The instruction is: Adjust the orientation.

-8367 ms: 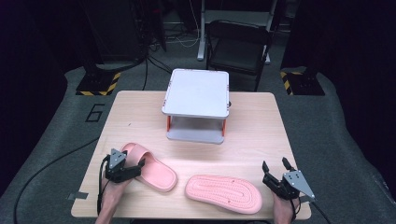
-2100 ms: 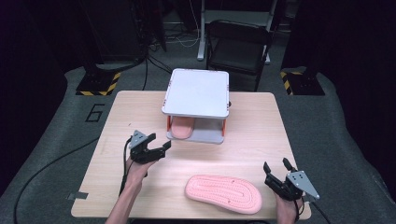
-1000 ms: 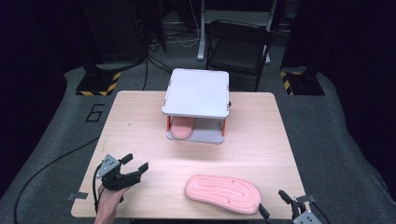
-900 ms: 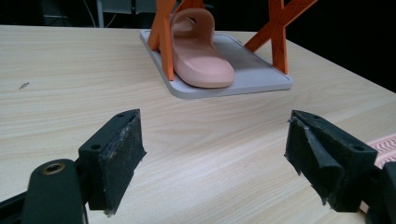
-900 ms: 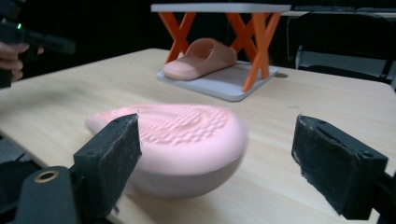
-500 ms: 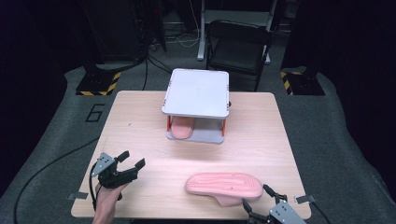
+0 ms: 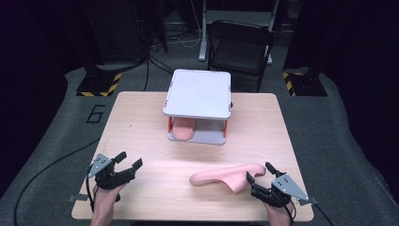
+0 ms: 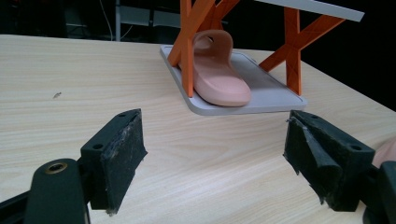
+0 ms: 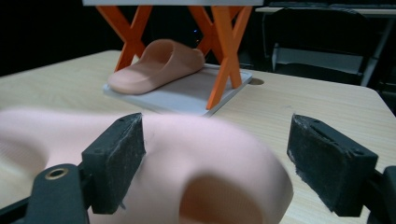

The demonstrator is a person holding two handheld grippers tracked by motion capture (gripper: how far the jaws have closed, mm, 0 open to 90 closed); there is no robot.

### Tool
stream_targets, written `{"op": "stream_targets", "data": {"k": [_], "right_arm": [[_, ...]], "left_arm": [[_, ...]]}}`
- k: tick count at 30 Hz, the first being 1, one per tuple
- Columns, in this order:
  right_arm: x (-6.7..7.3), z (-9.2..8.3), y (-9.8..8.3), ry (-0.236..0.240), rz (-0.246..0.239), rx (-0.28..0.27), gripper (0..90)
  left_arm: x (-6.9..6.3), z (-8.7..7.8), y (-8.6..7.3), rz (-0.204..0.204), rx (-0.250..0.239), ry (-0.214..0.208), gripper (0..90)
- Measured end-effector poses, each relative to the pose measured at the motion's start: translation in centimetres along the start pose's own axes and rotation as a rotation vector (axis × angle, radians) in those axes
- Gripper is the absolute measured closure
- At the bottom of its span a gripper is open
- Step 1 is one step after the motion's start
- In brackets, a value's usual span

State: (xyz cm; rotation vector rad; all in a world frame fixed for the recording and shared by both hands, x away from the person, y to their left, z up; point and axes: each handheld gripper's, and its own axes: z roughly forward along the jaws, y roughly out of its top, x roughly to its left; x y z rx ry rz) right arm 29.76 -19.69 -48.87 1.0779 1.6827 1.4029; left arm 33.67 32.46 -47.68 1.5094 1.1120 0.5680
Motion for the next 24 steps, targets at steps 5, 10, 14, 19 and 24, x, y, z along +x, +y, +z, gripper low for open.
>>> {"op": "stream_targets", "data": {"k": [5, 10, 14, 19, 24], "right_arm": [[0.3, 0.4, -0.1, -0.002, 0.014, 0.000, 19.0], [0.7, -1.1, -0.1, -0.025, 0.022, -0.013, 18.3], [1.9, -3.0, -0.5, -0.027, 0.065, -0.016, 18.5], [3.6, -2.6, -2.0, 0.036, 0.083, 0.037, 19.6], [3.2, -0.1, -1.6, 0.047, 0.081, 0.053, 18.8]], "left_arm": [[-0.2, -0.2, 0.1, -0.001, 0.000, -0.002, 20.1], [0.0, -0.2, -0.1, -0.004, -0.004, 0.004, 20.2], [0.0, -0.2, -0.1, -0.010, -0.002, 0.005, 20.2], [-0.4, 0.1, 0.0, -0.007, -0.007, -0.004, 20.3], [-0.3, 0.1, -0.1, -0.009, 0.000, 0.002, 20.4]]}}
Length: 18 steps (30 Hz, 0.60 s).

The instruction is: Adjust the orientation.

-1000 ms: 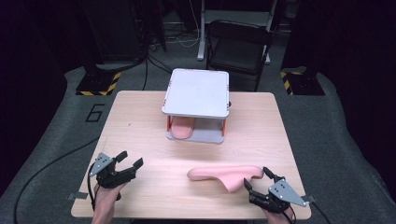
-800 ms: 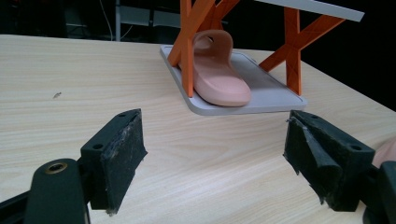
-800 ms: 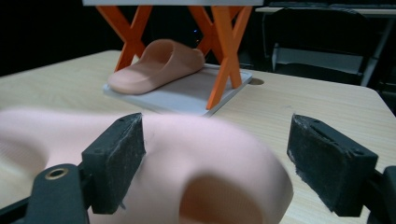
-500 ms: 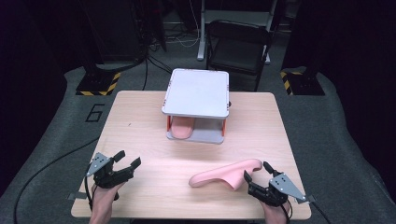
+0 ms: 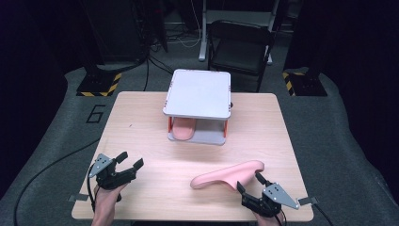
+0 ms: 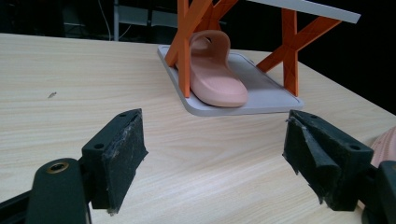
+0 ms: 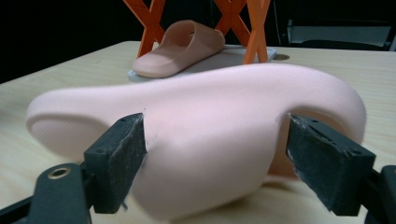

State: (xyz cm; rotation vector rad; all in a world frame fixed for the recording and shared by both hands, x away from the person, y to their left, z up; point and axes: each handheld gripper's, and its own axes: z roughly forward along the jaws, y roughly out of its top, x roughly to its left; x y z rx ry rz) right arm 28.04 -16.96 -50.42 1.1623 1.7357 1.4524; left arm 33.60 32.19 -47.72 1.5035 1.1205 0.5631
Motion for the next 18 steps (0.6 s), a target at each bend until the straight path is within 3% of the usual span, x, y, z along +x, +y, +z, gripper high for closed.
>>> {"op": "stream_targets", "data": {"k": [7, 10, 18], "right_arm": [[-1.1, 3.8, 1.8, -0.018, 0.037, -0.015, 17.6], [-0.7, 5.1, 2.6, -0.011, -0.006, -0.026, 16.8], [-0.1, 6.4, 3.3, 0.009, -0.023, -0.054, 18.6]], "left_arm": [[0.6, -0.3, 0.0, -0.011, -0.001, 0.015, 20.9], [0.9, -0.4, -0.1, -0.013, 0.004, 0.021, 21.0], [0.9, -0.4, -0.1, -0.020, 0.007, 0.017, 21.2]]}}
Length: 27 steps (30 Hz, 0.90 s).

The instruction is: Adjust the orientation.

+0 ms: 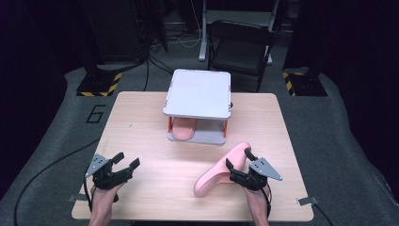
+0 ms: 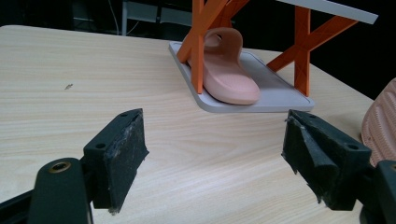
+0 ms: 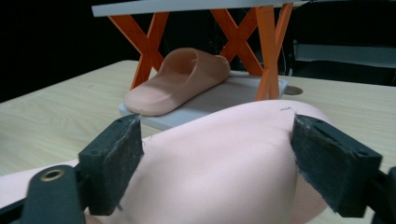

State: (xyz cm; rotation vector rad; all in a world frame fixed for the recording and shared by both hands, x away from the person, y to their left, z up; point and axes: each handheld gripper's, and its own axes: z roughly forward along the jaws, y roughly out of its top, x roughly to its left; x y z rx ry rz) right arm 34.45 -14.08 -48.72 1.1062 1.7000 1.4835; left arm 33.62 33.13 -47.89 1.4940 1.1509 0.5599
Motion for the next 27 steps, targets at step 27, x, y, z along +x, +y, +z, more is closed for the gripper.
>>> {"op": "stream_targets", "data": {"k": [27], "right_arm": [[4.1, 3.4, 2.5, 0.163, -0.059, -0.011, 20.1]], "left_arm": [[0.3, -0.4, 0.1, -0.011, -0.002, 0.012, 21.7]]}}
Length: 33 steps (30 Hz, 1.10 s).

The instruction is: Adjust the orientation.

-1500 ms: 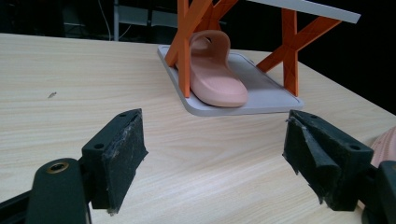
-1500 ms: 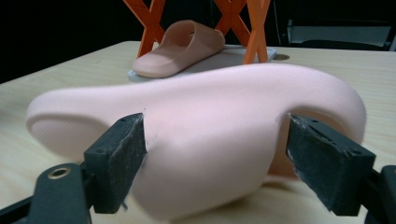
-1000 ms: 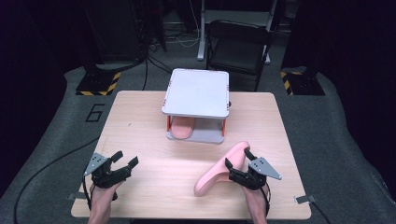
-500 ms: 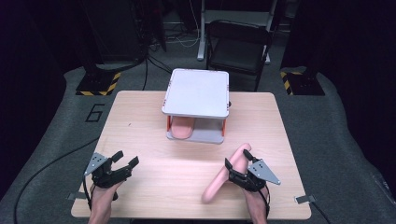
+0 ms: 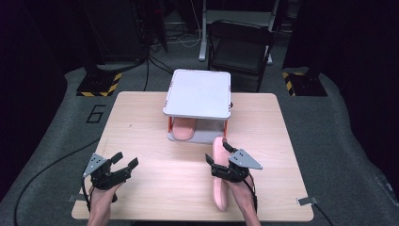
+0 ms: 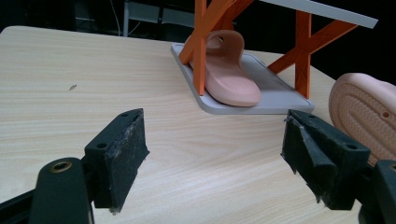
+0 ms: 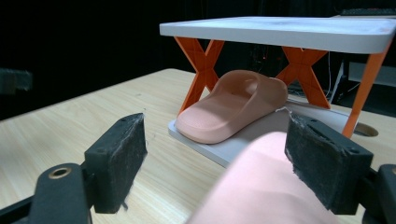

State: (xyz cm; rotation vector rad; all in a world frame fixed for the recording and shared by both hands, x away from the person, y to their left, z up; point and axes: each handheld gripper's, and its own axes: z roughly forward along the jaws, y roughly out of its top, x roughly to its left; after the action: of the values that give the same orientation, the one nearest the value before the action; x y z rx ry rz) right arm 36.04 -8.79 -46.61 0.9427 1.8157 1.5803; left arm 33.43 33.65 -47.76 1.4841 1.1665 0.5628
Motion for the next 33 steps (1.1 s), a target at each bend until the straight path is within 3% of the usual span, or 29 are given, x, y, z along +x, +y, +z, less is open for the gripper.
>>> {"op": "stream_targets", "data": {"k": [2, 4, 7, 10, 14, 20, 22, 25, 28, 29, 33], "right_arm": [[0.1, -0.4, -0.1, 0.026, 0.016, -0.002, 20.2], [0.5, -0.7, -0.3, 0.003, -0.013, -0.010, 23.7], [0.5, -0.1, -0.6, 0.006, 0.038, 0.012, 22.2], [0.4, -0.2, -1.1, -0.028, 0.005, 0.034, 22.2], [0.4, -0.7, -2.3, -0.053, -0.032, 0.088, 21.9], [1.1, -0.3, -5.4, -0.051, -0.073, 0.227, 21.9], [0.8, 0.3, -5.8, -0.068, -0.075, 0.290, 32.0], [0.1, 1.0, -5.7, -0.061, -0.061, 0.285, 51.4], [-0.3, 0.9, -5.6, -0.084, -0.095, 0.290, 75.7], [-0.5, 0.8, -5.5, -0.095, -0.094, 0.294, 79.8], [-1.7, -0.7, -5.5, -0.131, -0.092, 0.307, 82.1]], "left_arm": [[0.1, -0.1, -0.1, -0.001, -0.001, 0.001, 21.7], [0.1, 0.0, -0.2, -0.001, -0.001, 0.006, 21.7], [0.0, -0.1, -0.1, -0.007, -0.007, 0.001, 21.8], [0.0, -0.2, 0.0, -0.001, -0.009, 0.002, 21.9], [0.2, -0.3, 0.0, -0.005, -0.010, 0.009, 21.9], [0.0, -0.2, -0.2, -0.011, -0.007, 0.004, 21.9], [-0.1, -0.2, -0.2, -0.009, -0.005, -0.002, 21.9], [0.0, -0.2, -0.2, -0.009, -0.007, 0.001, 21.9], [0.2, -0.4, -0.1, -0.014, -0.010, 0.007, 21.9], [0.3, -0.5, -0.1, -0.012, -0.008, 0.007, 21.9], [0.5, -0.7, -0.1, -0.028, -0.015, 0.017, 22.0]]}}
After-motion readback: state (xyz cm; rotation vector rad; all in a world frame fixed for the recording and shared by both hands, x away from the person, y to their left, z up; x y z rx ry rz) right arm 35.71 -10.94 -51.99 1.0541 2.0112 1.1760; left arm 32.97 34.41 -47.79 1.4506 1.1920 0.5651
